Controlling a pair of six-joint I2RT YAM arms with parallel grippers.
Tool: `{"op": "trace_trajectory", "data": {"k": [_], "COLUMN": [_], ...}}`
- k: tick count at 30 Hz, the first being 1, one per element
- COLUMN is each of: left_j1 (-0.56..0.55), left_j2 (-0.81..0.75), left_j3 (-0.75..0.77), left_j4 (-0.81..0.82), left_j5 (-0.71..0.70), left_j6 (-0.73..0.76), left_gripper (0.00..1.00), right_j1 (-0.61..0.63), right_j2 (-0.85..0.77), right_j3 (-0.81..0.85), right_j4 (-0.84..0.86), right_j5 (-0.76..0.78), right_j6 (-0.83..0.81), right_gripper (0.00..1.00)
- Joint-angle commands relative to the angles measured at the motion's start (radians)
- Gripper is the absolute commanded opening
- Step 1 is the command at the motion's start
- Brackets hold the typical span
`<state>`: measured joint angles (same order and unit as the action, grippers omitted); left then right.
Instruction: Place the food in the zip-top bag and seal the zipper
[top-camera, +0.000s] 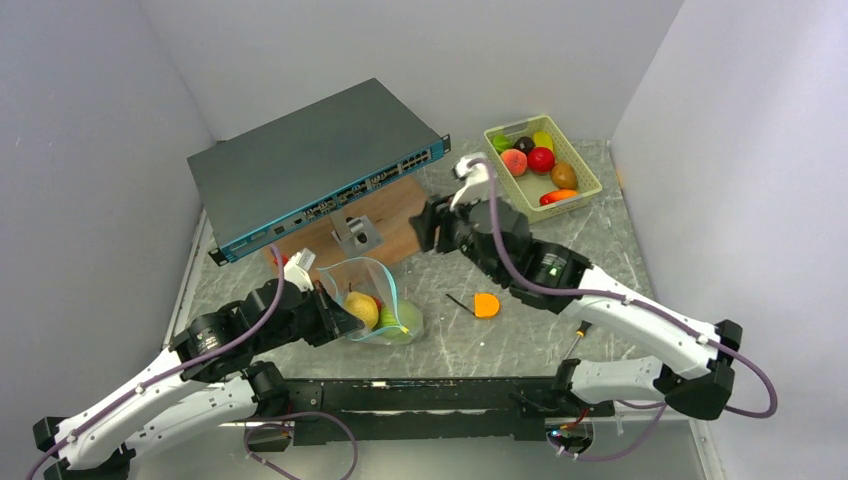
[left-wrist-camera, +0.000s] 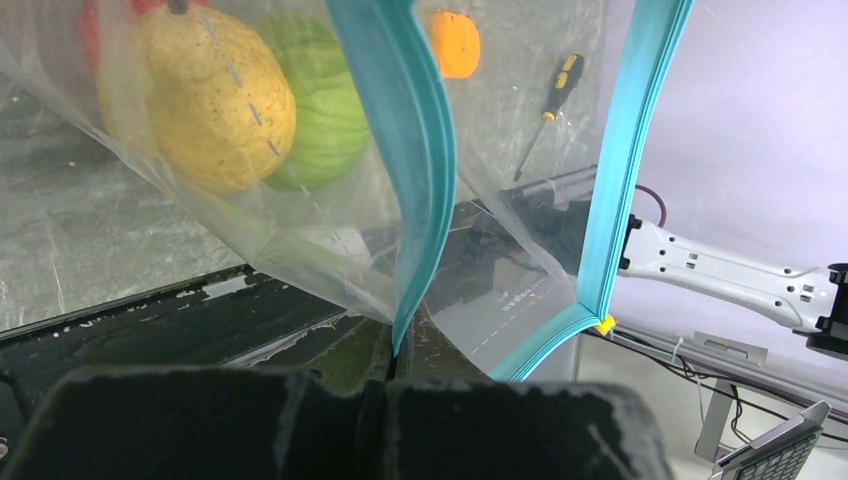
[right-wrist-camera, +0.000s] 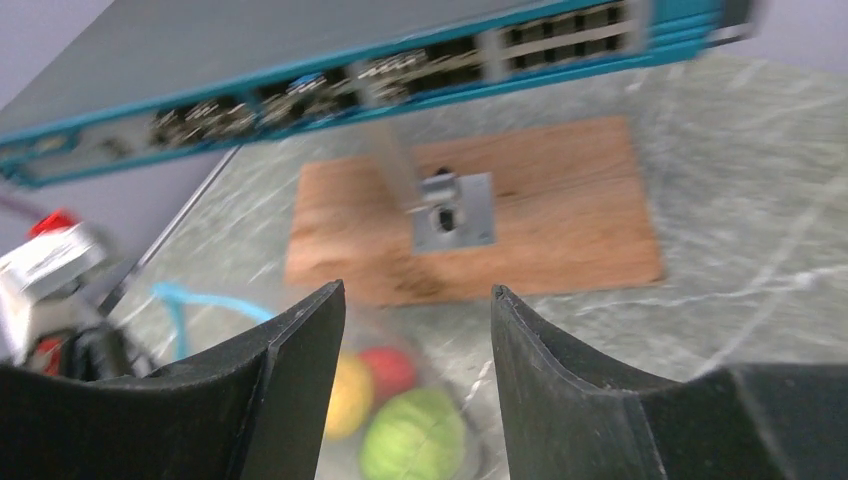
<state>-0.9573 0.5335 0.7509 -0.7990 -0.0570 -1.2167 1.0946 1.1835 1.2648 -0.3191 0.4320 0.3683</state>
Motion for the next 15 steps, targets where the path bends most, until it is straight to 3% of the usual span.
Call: {"op": "trace_trajectory", "data": {"k": [1,9,15], "left_j1": [-0.003,-0.003,-0.003], "left_j2": [-0.001,0.004,0.029], "left_j3": [0.04,0.044,0.072], "left_j4": [-0.015,-0.014,-0.034], "left_j5": [-0.004,0.005,0.007], "left_j6": [-0.012,-0.005,0.012], "left_gripper": [0.0,0.0,0.0], "right_j1": [-0.139,-0.416,-0.615], "right_j2": [-0.082,-0.139,-0.018], "right_j3": [-0.006,-0.171,-0.163], "right_j4": [-0.017,0.137,0.223], "right_j5": [0.086,0.238,0.174], "right_j6": [0.006,-0.032,0.005], "right_gripper": [0.57,0.6,0.6]}}
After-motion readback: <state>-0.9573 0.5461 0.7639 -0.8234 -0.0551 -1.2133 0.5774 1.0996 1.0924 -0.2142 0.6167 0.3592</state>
